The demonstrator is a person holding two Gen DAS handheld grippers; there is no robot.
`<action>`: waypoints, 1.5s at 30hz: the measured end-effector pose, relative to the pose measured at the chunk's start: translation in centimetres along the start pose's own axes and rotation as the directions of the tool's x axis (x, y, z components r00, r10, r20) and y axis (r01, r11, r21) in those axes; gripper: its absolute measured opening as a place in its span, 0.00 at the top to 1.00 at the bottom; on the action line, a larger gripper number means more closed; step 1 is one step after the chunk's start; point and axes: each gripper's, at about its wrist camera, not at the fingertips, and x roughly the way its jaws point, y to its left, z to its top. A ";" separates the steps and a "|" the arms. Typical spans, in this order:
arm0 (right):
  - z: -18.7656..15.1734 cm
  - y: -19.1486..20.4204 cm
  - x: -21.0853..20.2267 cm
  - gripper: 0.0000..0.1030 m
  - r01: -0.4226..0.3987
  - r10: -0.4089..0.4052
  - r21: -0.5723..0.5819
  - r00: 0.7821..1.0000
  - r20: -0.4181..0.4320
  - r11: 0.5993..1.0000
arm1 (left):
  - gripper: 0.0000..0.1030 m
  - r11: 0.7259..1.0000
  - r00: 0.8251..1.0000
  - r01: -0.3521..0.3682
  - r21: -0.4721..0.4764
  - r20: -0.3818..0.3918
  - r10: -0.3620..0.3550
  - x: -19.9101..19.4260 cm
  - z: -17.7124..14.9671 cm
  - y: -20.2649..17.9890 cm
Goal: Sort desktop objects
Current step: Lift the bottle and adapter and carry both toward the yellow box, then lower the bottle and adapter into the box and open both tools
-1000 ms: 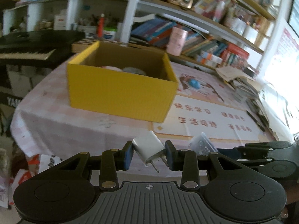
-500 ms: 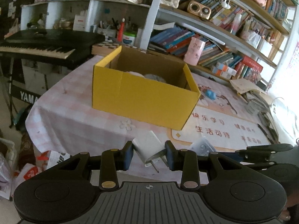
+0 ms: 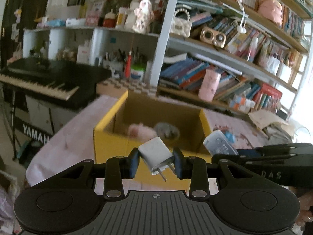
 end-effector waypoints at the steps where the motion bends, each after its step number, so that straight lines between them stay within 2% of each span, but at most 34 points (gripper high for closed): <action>1: 0.7 -0.4 0.3 0.71 0.001 -0.001 -0.002 1.000 0.012 1.000 | 0.66 1.000 1.000 -0.001 0.004 0.010 0.001 0.4 0.4 -0.1; 6: 3.7 -2.9 1.9 0.71 0.003 -0.001 -0.025 0.999 0.046 1.000 | 0.66 1.000 0.999 -0.017 0.023 0.051 0.016 2.8 2.6 -1.3; 10: 5.7 -4.8 3.9 0.71 -0.003 0.006 -0.062 0.999 0.049 0.998 | 0.66 0.999 0.998 -0.031 0.032 0.051 0.030 4.9 3.4 -2.2; 17: 9.1 -7.1 8.6 0.71 -0.045 0.051 -0.143 0.998 0.033 0.989 | 0.66 0.993 0.997 -0.044 0.109 -0.054 0.050 10.8 3.7 -4.0; 23: 10.9 -7.4 13.3 0.71 -0.123 0.114 -0.212 0.992 -0.055 0.970 | 0.66 0.986 0.989 -0.032 0.163 -0.141 0.055 14.6 3.2 -5.4; 27: 11.2 -7.3 16.1 0.71 -0.165 0.138 -0.227 0.982 -0.130 0.960 | 0.66 0.983 0.975 -0.035 0.179 -0.208 0.073 16.6 2.4 -6.1; 33: 11.1 -6.4 20.2 0.71 -0.232 0.161 -0.271 0.952 -0.259 0.934 | 0.66 0.981 0.957 -0.042 0.191 -0.273 0.094 18.1 1.3 -6.7; 39: 10.3 -5.6 23.2 0.71 -0.261 0.122 -0.340 0.917 -0.380 0.903 | 0.66 0.986 0.940 -0.044 0.159 -0.329 0.095 18.5 0.3 -6.1; 42: 10.3 -5.1 23.6 0.71 -0.264 0.104 -0.381 0.914 -0.392 0.886 | 0.66 0.986 0.940 -0.040 0.164 -0.329 0.093 18.3 0.3 -6.2; 45: 10.3 -5.2 23.9 0.71 -0.267 0.102 -0.373 0.908 -0.407 0.889 | 0.66 0.986 0.942 -0.045 0.163 -0.323 0.096 18.2 0.2 -6.3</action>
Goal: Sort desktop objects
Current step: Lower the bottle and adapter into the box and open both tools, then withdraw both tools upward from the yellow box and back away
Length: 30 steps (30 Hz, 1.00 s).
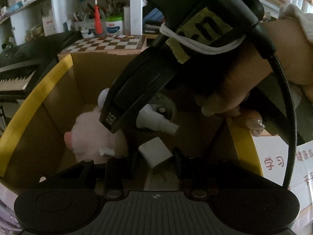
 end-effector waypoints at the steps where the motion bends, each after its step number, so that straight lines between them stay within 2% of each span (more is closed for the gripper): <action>1: -0.1 0.0 -0.1 0.71 0.000 0.000 0.002 1.000 0.000 1.000 | 0.66 1.000 1.000 -0.009 0.002 0.009 0.009 -0.1 0.0 -0.1; 6: 0.0 0.1 -0.6 0.69 0.011 -0.011 -0.001 0.999 0.042 1.000 | 0.63 0.999 0.998 -0.043 -0.003 0.040 0.043 -0.5 -0.2 -0.2; 7: -0.1 0.1 -0.8 0.64 0.017 -0.017 -0.004 0.998 0.063 1.000 | 0.57 0.999 0.998 -0.038 -0.010 0.046 0.038 -0.6 -0.2 -0.1; 9: -0.2 0.2 -1.3 0.62 0.030 -0.030 -0.002 0.995 0.094 1.000 | 0.49 0.999 0.997 -0.029 -0.025 0.072 0.030 -1.4 -0.3 0.2; 14: -0.9 0.1 -3.5 0.62 0.060 -0.069 0.055 0.982 0.177 0.997 | 0.49 0.999 0.991 -0.027 -0.022 0.128 0.030 -3.1 -0.3 0.7; 17: -1.4 0.4 -5.7 0.62 0.078 -0.096 0.083 0.966 0.241 0.993 | 0.46 0.999 0.988 -0.033 -0.017 0.151 0.035 -3.9 -0.3 0.9; 19: -2.0 0.4 -7.3 0.62 0.095 -0.124 0.115 0.953 0.275 0.989 | 0.40 0.999 0.982 -0.036 -0.014 0.182 0.038 -4.9 -0.4 1.1; 22: -3.2 0.6 -9.7 0.61 0.121 -0.174 0.179 0.930 0.324 0.976 | 0.39 1.000 0.972 -0.031 -0.003 0.232 0.030 -6.2 -0.7 1.4; 30: -8.3 1.8 -14.2 0.61 0.212 -0.349 0.368 0.866 0.359 0.905 | 0.35 0.998 0.947 -0.062 0.020 0.317 0.052 -9.8 -2.2 2.7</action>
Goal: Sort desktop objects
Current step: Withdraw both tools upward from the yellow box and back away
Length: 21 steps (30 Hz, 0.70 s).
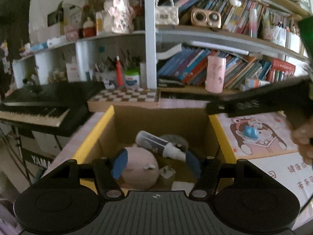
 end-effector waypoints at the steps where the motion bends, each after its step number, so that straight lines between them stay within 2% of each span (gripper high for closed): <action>1: -0.3 -0.1 -0.8 0.61 0.019 -0.019 0.010 1.000 0.012 1.000 | 0.35 1.000 1.000 0.000 -0.002 0.007 0.000 -0.5 -0.1 0.2; 9: -3.6 -0.1 -6.6 0.61 0.135 -0.142 0.116 0.988 0.061 0.984 | 0.34 0.999 0.999 0.004 -0.035 0.040 -0.002 -4.2 -1.1 1.3; 17: -7.7 1.3 -11.0 0.61 0.195 -0.206 0.180 0.977 0.046 0.964 | 0.32 0.999 1.000 0.000 -0.048 0.030 0.001 -7.1 -3.0 1.7; 19: -8.7 1.9 -11.8 0.61 0.207 -0.218 0.187 0.975 0.041 0.960 | 0.27 0.999 1.000 -0.004 -0.050 0.024 0.005 -7.8 -3.5 1.7; 21: -9.8 2.5 -12.6 0.61 0.216 -0.227 0.195 0.973 0.033 0.957 | 0.26 0.999 1.000 -0.005 -0.047 0.017 0.006 -8.6 -4.2 1.7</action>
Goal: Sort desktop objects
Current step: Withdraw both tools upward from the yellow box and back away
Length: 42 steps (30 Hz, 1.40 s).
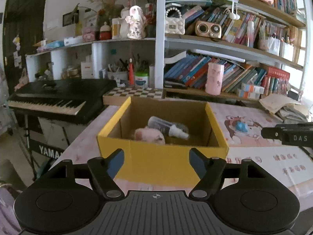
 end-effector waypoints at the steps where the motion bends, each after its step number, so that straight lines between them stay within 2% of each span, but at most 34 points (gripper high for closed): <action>1: -0.6 0.1 -0.5 0.60 0.004 -0.004 0.005 1.000 -0.005 1.000 | 0.25 1.000 1.000 0.002 0.003 -0.005 -0.002 -0.3 -0.3 0.0; 17: -6.9 2.8 -4.7 0.60 0.035 -0.032 0.037 0.997 -0.075 0.999 | 0.23 0.999 0.995 0.040 -0.002 -0.090 -0.040 -3.9 -4.5 -0.2; 30: -9.3 5.1 -6.1 0.60 0.028 -0.030 -0.017 0.992 -0.124 0.999 | 0.23 0.996 0.987 0.090 -0.031 -0.133 -0.093 -4.6 -6.7 -1.0; 42: -10.6 5.0 -6.6 0.52 0.081 -0.083 -0.021 0.985 -0.154 0.997 | 0.22 0.980 0.970 0.192 0.061 -0.167 -0.179 -3.9 -7.0 -3.5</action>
